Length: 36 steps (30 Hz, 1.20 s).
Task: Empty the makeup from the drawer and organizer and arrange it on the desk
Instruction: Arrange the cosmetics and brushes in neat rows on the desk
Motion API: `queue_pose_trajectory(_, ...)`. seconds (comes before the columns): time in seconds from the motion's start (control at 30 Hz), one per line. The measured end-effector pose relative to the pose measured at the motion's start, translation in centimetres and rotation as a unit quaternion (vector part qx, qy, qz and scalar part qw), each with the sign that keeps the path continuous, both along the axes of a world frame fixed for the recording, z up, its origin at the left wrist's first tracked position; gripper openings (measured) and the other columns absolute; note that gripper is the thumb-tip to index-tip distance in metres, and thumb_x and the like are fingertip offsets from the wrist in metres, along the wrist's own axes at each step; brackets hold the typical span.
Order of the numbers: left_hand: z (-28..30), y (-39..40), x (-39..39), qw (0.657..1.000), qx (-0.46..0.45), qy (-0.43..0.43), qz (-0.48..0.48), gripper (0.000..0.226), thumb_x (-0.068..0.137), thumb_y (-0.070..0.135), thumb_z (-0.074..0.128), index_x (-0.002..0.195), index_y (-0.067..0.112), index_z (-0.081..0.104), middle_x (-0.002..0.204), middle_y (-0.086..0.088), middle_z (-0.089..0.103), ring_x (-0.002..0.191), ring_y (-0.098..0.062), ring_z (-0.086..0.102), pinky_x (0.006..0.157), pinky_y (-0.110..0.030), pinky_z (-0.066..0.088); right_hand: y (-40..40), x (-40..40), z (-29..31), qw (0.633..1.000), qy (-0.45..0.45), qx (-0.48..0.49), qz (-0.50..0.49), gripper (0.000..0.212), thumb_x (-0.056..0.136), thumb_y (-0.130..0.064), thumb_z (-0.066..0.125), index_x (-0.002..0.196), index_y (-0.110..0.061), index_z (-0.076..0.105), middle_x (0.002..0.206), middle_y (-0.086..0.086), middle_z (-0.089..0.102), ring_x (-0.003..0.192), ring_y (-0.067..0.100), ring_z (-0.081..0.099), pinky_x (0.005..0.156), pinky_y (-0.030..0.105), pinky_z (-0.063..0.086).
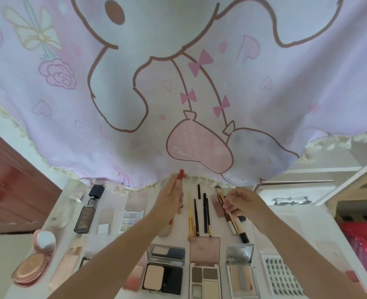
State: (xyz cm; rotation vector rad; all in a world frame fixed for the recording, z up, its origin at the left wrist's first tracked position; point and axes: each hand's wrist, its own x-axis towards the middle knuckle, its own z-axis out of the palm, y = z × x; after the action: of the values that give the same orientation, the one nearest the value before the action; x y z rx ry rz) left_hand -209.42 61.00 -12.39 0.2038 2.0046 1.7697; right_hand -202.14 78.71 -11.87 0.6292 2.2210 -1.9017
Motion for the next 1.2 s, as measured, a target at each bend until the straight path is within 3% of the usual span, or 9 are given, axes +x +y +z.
queue_pose_trajectory(0.1, 0.1, -0.3, -0.1, 0.977, -0.178, 0.007, -0.119, 0.019, 0.098, 0.011, 0.034, 0.106, 0.010, 0.051, 0.072, -0.001, 0.047, 0.062, -0.007, 0.044, 0.049, -0.011, 0.036, 0.2, -0.3, 0.7, 1.000, 0.015, 0.016, -0.001, 0.023, 0.091, -0.004, 0.046, 0.072, -0.012, 0.055, 0.066, 0.001, 0.061, 0.054, 0.005, 0.057, 0.050, 0.011, 0.047)
queue_pose_trajectory(0.23, 1.1, -0.5, 0.2, 0.896, -0.314, 0.140, -0.282, 0.022, 0.098, 0.021, 0.035, 0.113, 0.012, 0.048, 0.074, 0.007, 0.045, 0.064, -0.005, 0.044, 0.061, -0.013, 0.038, -0.6, -0.8, 1.5, 0.995, -0.004, 0.077, 0.064, 0.025, 0.095, -0.014, 0.042, 0.073, -0.015, 0.054, 0.063, -0.004, 0.059, 0.052, 0.008, 0.052, 0.043, 0.009, 0.041)
queue_pose_trajectory(0.37, 2.1, 0.0, 1.2, 0.826, -0.387, 0.296, -0.284, 0.024, 0.099, 0.029, 0.033, 0.107, 0.015, 0.051, 0.066, 0.012, 0.039, 0.064, -0.009, 0.043, 0.058, -0.017, 0.032, -2.1, -1.0, 1.8, 0.986, -0.014, 0.118, 0.119, 0.040, 0.098, -0.030, 0.032, 0.063, -0.017, 0.048, 0.038, -0.008, 0.048, 0.030, 0.001, 0.037, 0.038, 0.013, 0.030)
queue_pose_trajectory(0.57, 3.6, -0.4, 1.5, 0.872, -0.323, 0.327, -0.168, 0.015, 0.092, 0.024, 0.050, 0.099, 0.013, 0.057, 0.076, 0.018, 0.032, 0.076, -0.004, 0.038, 0.066, -0.006, 0.031, -1.8, -1.0, 2.9, 0.988, 0.032, 0.105, 0.106, 0.037, 0.096, -0.027, 0.038, 0.062, -0.014, 0.042, 0.043, -0.005, 0.035, 0.026, 0.002, 0.028, 0.033, 0.010, 0.024)
queue_pose_trajectory(0.8, 5.2, -0.6, 1.5, 0.878, -0.286, 0.323, -0.209, 0.020, 0.091, 0.021, 0.052, 0.095, 0.007, 0.066, 0.064, 0.014, 0.044, 0.062, 0.002, 0.041, 0.065, -0.010, 0.033, -1.1, -0.1, 3.1, 0.956, 0.129, 0.224, 0.135, 0.029, 0.095, -0.013, 0.042, 0.067, -0.023, 0.045, 0.051, -0.008, 0.045, 0.044, 0.003, 0.042, 0.047, 0.005, 0.037)
queue_pose_trajectory(0.9, 5.2, -0.4, 1.2, 0.857, -0.308, 0.348, -0.224, 0.024, 0.094, 0.023, 0.046, 0.096, 0.008, 0.065, 0.063, 0.015, 0.041, 0.064, 0.000, 0.039, 0.062, -0.015, 0.031, -0.7, 0.3, 3.3, 0.971, 0.155, 0.121, 0.139, 0.026, 0.092, -0.003, 0.045, 0.079, -0.023, 0.053, 0.050, -0.014, 0.057, 0.048, -0.003, 0.053, 0.053, 0.008, 0.044)
queue_pose_trajectory(1.0, 5.2, -0.2, 1.4, 0.837, -0.316, 0.387, -0.225, 0.029, 0.096, 0.026, 0.040, 0.108, 0.011, 0.061, 0.071, 0.014, 0.034, 0.077, -0.007, 0.037, 0.068, -0.015, 0.025, -0.9, 0.0, 3.6, 0.985, 0.112, 0.061, 0.118, 0.022, 0.094, -0.016, 0.044, 0.076, -0.017, 0.057, 0.047, -0.011, 0.059, 0.040, 0.003, 0.051, 0.043, 0.012, 0.042)
queue_pose_trajectory(1.1, 5.5, 0.0, 1.7, 0.824, -0.313, 0.409, -0.237, 0.031, 0.097, 0.025, 0.038, 0.115, 0.010, 0.059, 0.082, 0.007, 0.037, 0.080, -0.007, 0.037, 0.069, -0.013, 0.027, -0.9, -0.2, 4.0, 0.972, 0.100, 0.164, 0.134, 0.037, 0.096, -0.023, 0.041, 0.059, -0.018, 0.049, 0.033, -0.009, 0.046, 0.029, 0.002, 0.041, 0.040, 0.005, 0.032)
queue_pose_trajectory(1.2, 5.7, 0.1, 1.3, 0.839, -0.283, 0.396, -0.242, 0.028, 0.094, 0.023, 0.046, 0.111, 0.008, 0.064, 0.070, 0.013, 0.035, 0.067, -0.002, 0.037, 0.065, -0.012, 0.031, -0.6, 0.4, 3.9, 0.942, 0.179, 0.246, 0.142, 0.035, 0.093, -0.011, 0.046, 0.061, -0.024, 0.048, 0.048, -0.013, 0.046, 0.043, -0.002, 0.049, 0.048, 0.005, 0.036)
